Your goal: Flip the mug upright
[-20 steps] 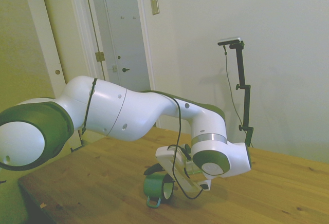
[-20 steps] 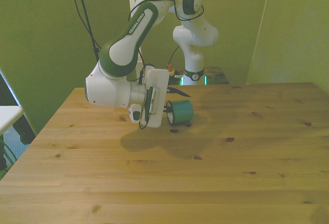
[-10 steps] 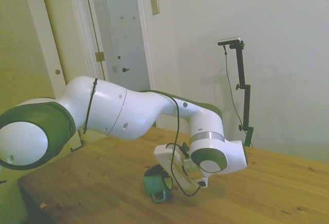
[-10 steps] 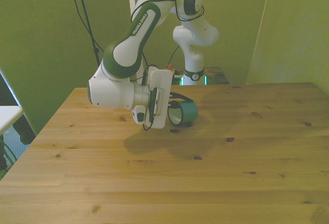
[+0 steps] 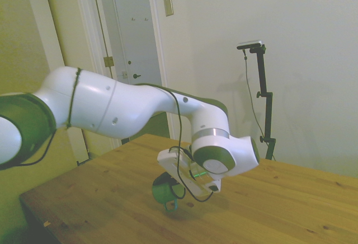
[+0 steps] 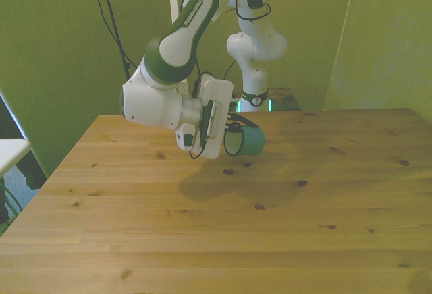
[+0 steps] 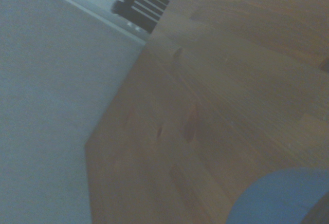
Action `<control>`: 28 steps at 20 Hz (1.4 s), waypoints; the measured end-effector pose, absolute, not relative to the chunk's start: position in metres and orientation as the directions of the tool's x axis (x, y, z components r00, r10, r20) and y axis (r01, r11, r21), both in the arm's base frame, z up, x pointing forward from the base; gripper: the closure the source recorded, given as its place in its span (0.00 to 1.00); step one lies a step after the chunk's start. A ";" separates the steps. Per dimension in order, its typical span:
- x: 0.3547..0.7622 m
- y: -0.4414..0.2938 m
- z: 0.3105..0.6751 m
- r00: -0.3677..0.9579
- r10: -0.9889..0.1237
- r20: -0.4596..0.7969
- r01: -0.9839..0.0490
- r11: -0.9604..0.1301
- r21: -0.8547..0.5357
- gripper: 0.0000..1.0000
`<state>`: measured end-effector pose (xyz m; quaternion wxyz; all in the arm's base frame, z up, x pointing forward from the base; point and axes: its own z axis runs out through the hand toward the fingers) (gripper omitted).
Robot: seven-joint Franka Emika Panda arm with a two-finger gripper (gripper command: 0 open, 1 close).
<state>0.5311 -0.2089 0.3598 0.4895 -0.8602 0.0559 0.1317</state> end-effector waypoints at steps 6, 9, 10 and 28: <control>0.514 -0.150 0.405 0.983 -0.084 -0.161 -0.172 -0.707 -0.686 1.00; 0.508 -0.115 0.411 0.982 -0.145 -0.123 -0.190 -0.773 -0.605 1.00; 0.507 -0.105 0.411 0.980 -0.166 -0.111 -0.199 -0.789 -0.582 1.00; 0.506 -0.041 0.383 0.921 -0.384 -0.065 -0.387 -0.883 -0.265 1.00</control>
